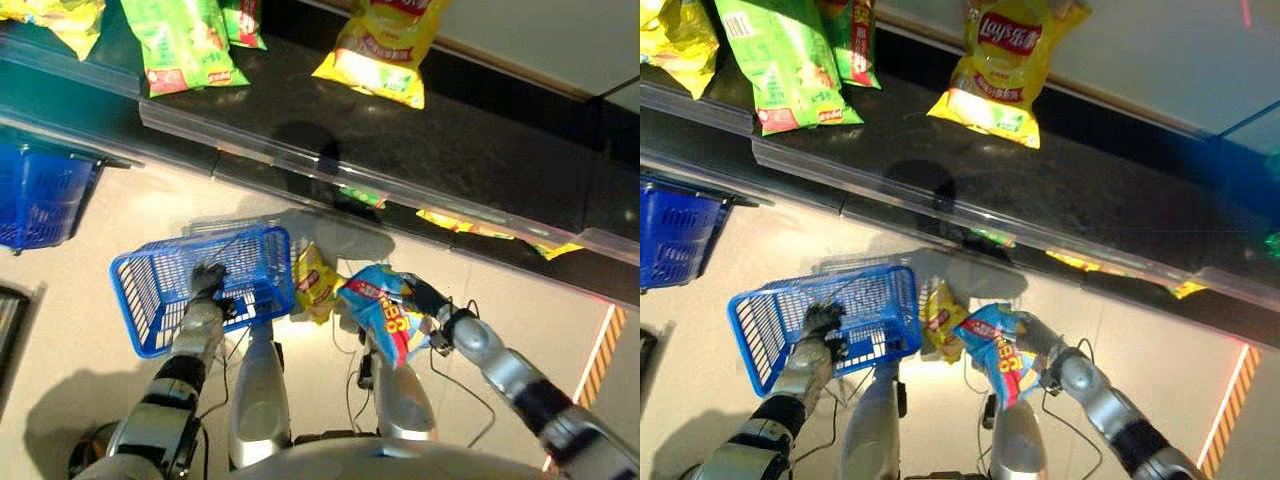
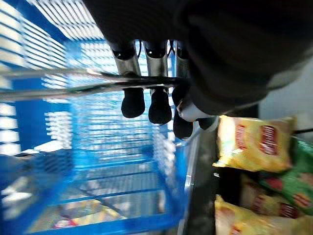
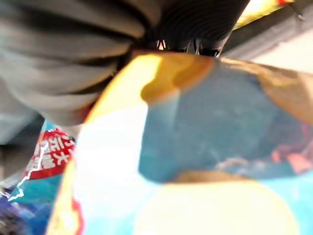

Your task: Pick up the snacks into the basket

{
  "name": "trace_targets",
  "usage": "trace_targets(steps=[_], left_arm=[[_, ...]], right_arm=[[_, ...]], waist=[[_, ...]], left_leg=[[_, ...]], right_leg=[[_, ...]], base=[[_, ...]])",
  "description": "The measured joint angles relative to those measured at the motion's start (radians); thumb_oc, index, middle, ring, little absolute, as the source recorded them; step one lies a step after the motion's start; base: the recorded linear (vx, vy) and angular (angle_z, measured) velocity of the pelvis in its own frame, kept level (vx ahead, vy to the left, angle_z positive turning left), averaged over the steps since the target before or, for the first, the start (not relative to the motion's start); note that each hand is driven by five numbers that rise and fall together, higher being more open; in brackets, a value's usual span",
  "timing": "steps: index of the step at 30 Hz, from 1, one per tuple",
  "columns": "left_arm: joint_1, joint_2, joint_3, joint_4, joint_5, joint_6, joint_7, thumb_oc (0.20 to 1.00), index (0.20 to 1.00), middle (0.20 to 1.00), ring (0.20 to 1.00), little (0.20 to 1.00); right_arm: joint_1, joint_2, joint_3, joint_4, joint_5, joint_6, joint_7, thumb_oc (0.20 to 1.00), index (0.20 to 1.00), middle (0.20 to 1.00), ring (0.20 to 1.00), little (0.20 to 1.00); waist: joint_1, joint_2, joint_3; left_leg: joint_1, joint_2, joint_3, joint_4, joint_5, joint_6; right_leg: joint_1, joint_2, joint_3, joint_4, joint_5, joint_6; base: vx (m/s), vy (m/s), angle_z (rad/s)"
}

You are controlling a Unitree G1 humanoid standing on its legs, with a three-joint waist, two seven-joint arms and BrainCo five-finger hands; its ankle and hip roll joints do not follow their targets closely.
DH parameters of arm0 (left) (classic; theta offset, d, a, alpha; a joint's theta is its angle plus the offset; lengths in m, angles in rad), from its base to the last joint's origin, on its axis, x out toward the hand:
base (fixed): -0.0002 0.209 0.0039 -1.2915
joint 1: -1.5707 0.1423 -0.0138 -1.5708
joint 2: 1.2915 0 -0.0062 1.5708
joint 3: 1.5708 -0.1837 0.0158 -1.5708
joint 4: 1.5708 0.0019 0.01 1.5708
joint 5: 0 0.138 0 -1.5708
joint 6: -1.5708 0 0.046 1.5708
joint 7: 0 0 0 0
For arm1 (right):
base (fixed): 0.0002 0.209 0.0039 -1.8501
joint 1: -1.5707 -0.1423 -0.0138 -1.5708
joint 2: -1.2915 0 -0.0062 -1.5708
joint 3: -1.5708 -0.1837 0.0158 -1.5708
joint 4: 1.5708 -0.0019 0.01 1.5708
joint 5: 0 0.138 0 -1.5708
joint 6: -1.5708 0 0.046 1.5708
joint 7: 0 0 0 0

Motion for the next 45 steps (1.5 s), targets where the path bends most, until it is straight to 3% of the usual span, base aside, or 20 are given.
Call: trace_targets(steps=[3,12,18,24,28,30,33,38,45], left_arm=[[-0.062,-0.046,-0.074,-0.003,0.001,-0.001,0.002,0.200,0.200,0.200,0.200,0.200],[-0.277,-0.179,-0.251,0.114,0.003,0.009,0.006,0.200,0.200,0.200,0.200,0.200],[-0.337,-0.296,-0.316,0.164,0.025,0.017,0.009,0.200,0.200,0.200,0.200,0.200],[-0.353,-0.302,-0.342,0.198,0.061,0.018,0.032,0.200,0.200,0.200,0.200,0.200],[-0.344,-0.302,-0.343,0.170,0.037,0.016,0.049,0.200,0.200,0.200,0.200,0.200],[-0.317,-0.301,-0.343,0.138,0.016,0.015,0.052,0.200,0.200,0.200,0.200,0.200],[-0.271,-0.295,-0.344,0.045,-0.030,-0.004,0.068,0.200,0.200,0.200,0.200,0.200],[-0.159,-0.226,-0.401,-0.264,-0.138,-0.031,0.068,0.200,0.200,0.200,0.200,0.200],[-0.127,-0.221,-0.457,-0.436,-0.280,-0.038,0.022,0.200,0.200,0.200,0.200,0.200]], right_arm=[[-0.097,0.076,0.037,0.148,-0.034,0.029,-0.069,0.200,0.200,0.200,0.200,0.200],[-0.333,0.275,0.166,0.406,-0.040,0.045,-0.177,0.200,0.200,0.200,0.200,0.200],[-0.416,0.354,0.224,0.478,-0.023,0.045,-0.216,0.200,0.200,0.200,0.200,0.200],[-0.431,0.371,0.247,0.493,-0.011,0.043,-0.229,0.200,0.200,0.200,0.200,0.200],[-0.472,0.374,0.243,0.540,-0.003,0.041,-0.242,0.200,0.200,0.200,0.200,0.200],[-0.481,0.369,0.236,0.555,0.000,0.041,-0.245,0.200,0.200,0.200,0.200,0.200],[-0.503,0.351,0.204,0.573,0.016,0.044,-0.260,0.200,0.200,0.200,0.200,0.200],[-0.554,0.253,0.018,0.579,0.159,0.026,-0.349,0.200,0.200,0.200,0.200,0.200],[-0.662,0.171,-0.029,0.577,0.221,-0.004,-0.384,0.200,0.200,0.200,0.200,0.200]], waist=[[0.003,0.023,0.024],[-0.001,0.020,0.048],[-0.002,0.022,0.048],[-0.001,0.024,0.048],[0.003,0.045,0.049],[0.026,0.053,0.048],[0.050,0.079,0.052],[0.095,0.129,0.057],[0.131,0.149,0.060]], left_leg=[[-0.017,-0.001,-0.003,0.001,0.003,0.001],[-0.057,-0.001,-0.005,0.005,0.012,0.003],[-0.123,0.001,-0.005,0.023,0.013,0.003],[-0.162,0.002,-0.003,0.029,0.013,0.004],[-0.203,0.000,-0.007,0.041,0.015,0.006],[-0.216,-0.001,-0.008,0.043,0.015,0.007],[-0.244,-0.003,-0.017,0.048,0.018,0.010],[-0.295,-0.022,-0.028,0.049,0.026,0.020],[-0.353,-0.043,-0.032,0.046,0.038,0.034]], right_leg=[[-0.012,0.000,-0.005,0.000,0.002,0.000],[-0.050,0.000,-0.010,0.001,0.004,-0.002],[-0.113,0.001,-0.009,0.005,0.011,-0.005],[-0.160,0.000,-0.007,0.015,0.012,-0.006],[-0.193,-0.002,-0.007,0.020,0.015,-0.007],[-0.205,-0.003,-0.008,0.020,0.017,-0.007],[-0.226,-0.004,-0.013,0.022,0.018,-0.006],[-0.273,-0.020,-0.019,0.027,0.023,0.002],[-0.325,-0.041,-0.027,0.027,0.033,0.015]], base=[[-0.05,0.004,0.04],[-0.02,0.006,0.01],[-0.01,-0.001,-0.01],[0.00,-0.005,-0.02],[0.00,0.002,0.02],[0.00,0.000,0.00],[0.00,0.005,0.05],[0.01,0.009,0.07],[0.01,0.038,0.06]])
